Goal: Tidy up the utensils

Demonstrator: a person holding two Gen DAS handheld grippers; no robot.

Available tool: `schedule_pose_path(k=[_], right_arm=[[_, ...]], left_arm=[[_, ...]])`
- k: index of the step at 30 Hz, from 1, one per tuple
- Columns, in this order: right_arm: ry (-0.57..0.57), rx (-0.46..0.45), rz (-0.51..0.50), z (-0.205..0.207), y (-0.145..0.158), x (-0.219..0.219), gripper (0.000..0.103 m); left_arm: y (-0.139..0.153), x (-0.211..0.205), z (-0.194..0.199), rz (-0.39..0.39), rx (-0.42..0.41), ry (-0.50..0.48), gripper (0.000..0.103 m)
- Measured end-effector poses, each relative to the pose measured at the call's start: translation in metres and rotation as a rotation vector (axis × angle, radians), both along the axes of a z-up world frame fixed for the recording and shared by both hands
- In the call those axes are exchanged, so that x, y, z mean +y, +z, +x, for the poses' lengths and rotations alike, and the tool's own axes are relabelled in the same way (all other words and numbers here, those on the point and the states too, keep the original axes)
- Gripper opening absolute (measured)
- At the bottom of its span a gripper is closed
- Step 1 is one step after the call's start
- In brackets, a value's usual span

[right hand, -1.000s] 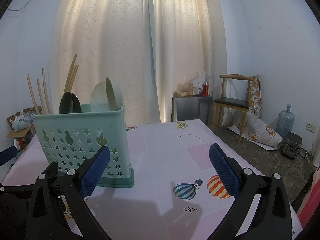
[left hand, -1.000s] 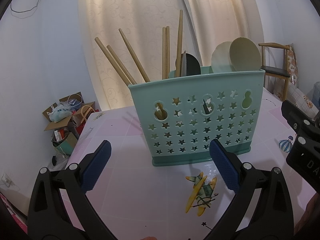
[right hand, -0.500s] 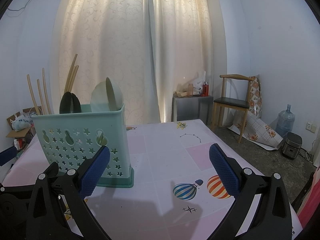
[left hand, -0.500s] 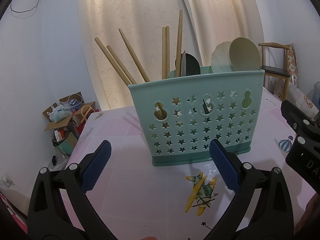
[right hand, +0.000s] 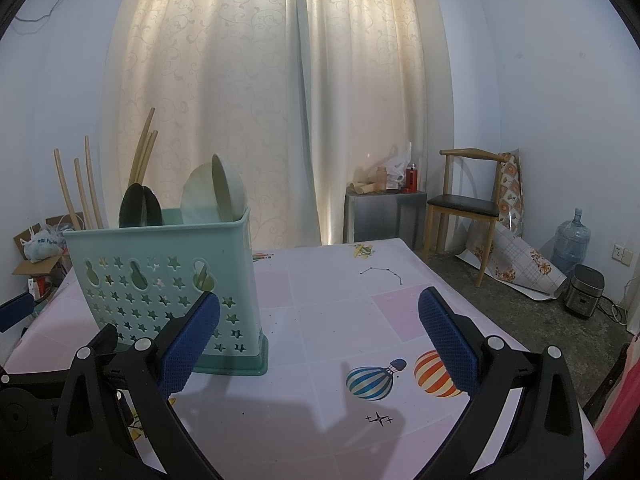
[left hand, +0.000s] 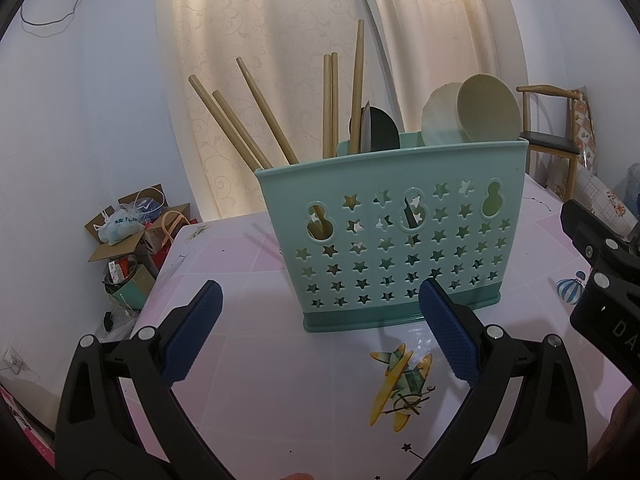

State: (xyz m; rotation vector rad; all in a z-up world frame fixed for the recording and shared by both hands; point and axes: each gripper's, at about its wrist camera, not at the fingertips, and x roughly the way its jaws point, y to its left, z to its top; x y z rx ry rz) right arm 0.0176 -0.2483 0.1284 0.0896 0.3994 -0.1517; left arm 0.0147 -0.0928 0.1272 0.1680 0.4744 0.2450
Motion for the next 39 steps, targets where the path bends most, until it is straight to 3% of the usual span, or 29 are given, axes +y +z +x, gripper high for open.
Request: schedule_pose_path(k=[39], right_arm=[[0.000, 0.002, 0.000, 0.0003, 0.0000, -0.0001, 0.097]], left_arm=[[-0.0002, -0.0023, -0.0001, -0.006, 0.014, -0.033, 0.095]])
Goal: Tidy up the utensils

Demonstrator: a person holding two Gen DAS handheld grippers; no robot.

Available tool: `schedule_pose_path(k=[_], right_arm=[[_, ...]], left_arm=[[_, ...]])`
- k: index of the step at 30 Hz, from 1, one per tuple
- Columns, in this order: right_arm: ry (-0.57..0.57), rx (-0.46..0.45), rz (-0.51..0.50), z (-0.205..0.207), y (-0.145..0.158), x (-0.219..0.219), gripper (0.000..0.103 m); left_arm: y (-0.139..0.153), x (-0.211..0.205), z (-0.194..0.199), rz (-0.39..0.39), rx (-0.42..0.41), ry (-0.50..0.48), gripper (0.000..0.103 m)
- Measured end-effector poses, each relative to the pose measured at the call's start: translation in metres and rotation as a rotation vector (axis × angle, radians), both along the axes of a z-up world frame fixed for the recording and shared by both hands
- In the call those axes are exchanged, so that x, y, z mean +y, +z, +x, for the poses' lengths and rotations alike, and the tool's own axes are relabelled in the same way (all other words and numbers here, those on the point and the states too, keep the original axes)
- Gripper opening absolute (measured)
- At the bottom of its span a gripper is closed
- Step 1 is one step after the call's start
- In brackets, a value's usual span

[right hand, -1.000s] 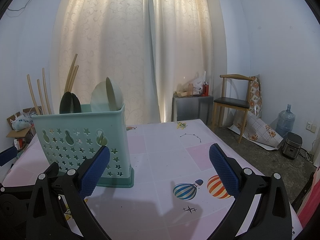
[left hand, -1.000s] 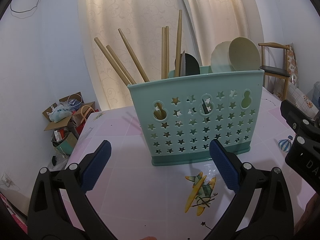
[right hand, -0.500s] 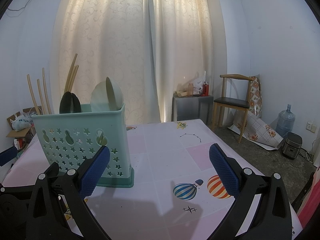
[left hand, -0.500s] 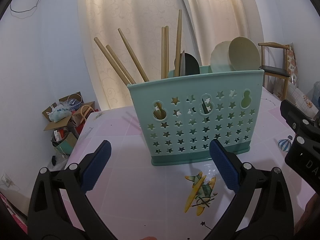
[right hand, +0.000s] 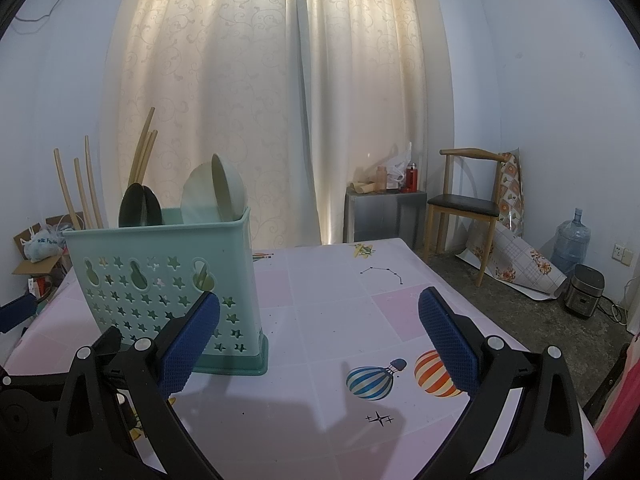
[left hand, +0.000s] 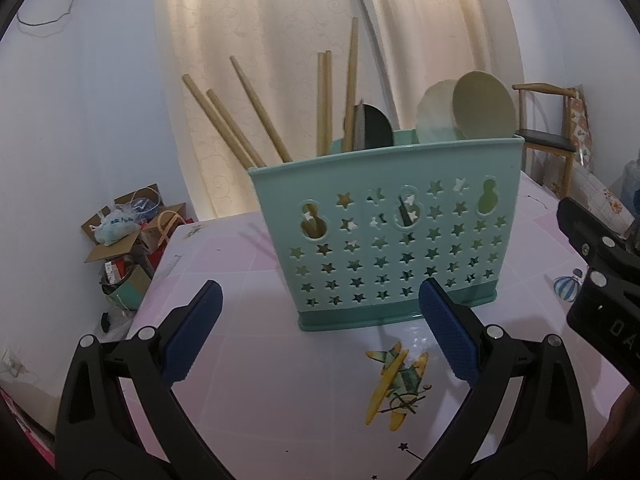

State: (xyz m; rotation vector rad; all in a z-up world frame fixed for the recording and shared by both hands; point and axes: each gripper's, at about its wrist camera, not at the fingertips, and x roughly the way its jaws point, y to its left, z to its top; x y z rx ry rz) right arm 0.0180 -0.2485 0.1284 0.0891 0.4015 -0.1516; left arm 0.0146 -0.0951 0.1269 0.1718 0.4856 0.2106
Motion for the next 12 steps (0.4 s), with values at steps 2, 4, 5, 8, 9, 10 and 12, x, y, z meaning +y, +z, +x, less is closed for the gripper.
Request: schedule_pose_path(k=[2, 4, 5, 8, 9, 10, 12], right_arm=[[0.000, -0.001, 0.001, 0.0010, -0.0001, 0.0007, 0.097], [0.000, -0.001, 0.000, 0.0009, -0.0001, 0.0007, 0.097], [0.000, -0.002, 0.000, -0.0002, 0.0001, 0.0002, 0.097], [0.000, 0.000, 0.001, -0.0002, 0.0000, -0.0001, 0.097], [0.000, -0.001, 0.000, 0.0006, -0.0001, 0.0005, 0.097], [0.000, -0.001, 0.000, 0.0000, 0.0000, 0.0002, 0.097], [0.000, -0.001, 0.001, -0.0004, 0.0000, -0.0001, 0.097]], left_arm=[[-0.0008, -0.0011, 0.0014, 0.003, 0.009, -0.006, 0.095], [-0.0011, -0.0010, 0.0011, -0.001, 0.011, -0.010, 0.095], [-0.0011, -0.0003, 0.0008, -0.005, 0.011, -0.005, 0.095], [-0.0014, 0.0031, 0.0015, -0.025, 0.020, 0.001, 0.095], [-0.0017, 0.0042, 0.0016, -0.031, 0.022, 0.003, 0.095], [-0.0015, 0.0054, 0.0027, -0.035, 0.023, 0.004, 0.095], [-0.0017, 0.0057, 0.0019, -0.038, 0.023, 0.004, 0.095]])
